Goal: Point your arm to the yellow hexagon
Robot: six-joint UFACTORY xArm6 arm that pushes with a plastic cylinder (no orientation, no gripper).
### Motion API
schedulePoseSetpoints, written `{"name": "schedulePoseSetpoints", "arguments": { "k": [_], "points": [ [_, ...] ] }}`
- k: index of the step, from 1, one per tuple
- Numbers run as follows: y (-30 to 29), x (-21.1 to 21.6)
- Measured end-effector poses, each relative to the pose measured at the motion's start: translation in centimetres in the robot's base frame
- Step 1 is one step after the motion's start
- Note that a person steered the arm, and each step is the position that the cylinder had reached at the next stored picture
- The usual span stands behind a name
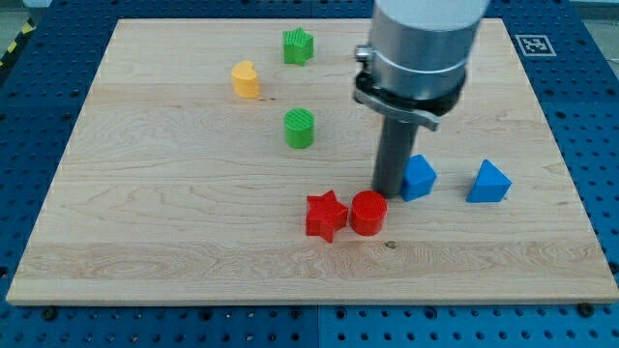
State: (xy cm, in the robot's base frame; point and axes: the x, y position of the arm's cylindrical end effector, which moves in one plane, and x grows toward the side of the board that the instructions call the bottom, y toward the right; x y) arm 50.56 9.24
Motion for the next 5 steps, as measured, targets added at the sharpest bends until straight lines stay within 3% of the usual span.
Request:
{"name": "schedulePoseSetpoints", "arguments": {
  "k": [2, 4, 5],
  "points": [
    [3.2, 0.0],
    [-2.5, -1.3],
    [-1.6, -2.9]
  ]
}}
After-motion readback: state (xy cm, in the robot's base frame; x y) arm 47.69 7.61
